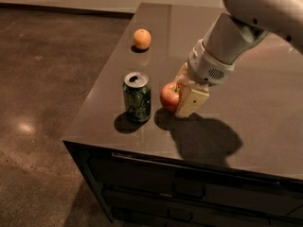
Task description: Move apple near green can
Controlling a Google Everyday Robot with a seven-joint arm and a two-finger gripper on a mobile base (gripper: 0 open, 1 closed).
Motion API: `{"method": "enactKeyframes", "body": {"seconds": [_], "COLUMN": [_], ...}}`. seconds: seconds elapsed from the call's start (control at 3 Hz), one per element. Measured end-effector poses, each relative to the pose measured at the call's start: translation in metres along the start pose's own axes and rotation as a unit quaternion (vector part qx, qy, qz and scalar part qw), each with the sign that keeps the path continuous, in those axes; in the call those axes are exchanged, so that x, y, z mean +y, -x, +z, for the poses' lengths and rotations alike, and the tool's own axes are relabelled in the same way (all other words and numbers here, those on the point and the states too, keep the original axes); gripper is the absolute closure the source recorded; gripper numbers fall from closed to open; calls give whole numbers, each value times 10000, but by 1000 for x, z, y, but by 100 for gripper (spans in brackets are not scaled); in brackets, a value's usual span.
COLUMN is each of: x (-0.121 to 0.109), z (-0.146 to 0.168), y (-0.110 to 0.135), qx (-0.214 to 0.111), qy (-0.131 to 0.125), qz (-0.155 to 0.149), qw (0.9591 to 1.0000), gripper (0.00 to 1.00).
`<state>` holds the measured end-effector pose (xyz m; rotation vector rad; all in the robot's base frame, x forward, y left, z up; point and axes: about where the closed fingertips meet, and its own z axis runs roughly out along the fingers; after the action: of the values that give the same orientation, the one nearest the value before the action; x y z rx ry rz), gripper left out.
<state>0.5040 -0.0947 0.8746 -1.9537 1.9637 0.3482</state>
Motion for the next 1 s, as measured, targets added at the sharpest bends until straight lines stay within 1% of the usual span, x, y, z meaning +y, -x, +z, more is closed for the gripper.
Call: {"method": "enactKeyframes", "body": {"seconds": [0.33, 0.67, 1.0], "x": [6, 7, 7], "z": [19, 29, 33], "y": [5, 11, 9], "qx": [39, 62, 85], "qy": [89, 140, 189], "qz": [-178, -318, -310], "qw": [9998, 9994, 9993], "gripper": [59, 35, 13]}}
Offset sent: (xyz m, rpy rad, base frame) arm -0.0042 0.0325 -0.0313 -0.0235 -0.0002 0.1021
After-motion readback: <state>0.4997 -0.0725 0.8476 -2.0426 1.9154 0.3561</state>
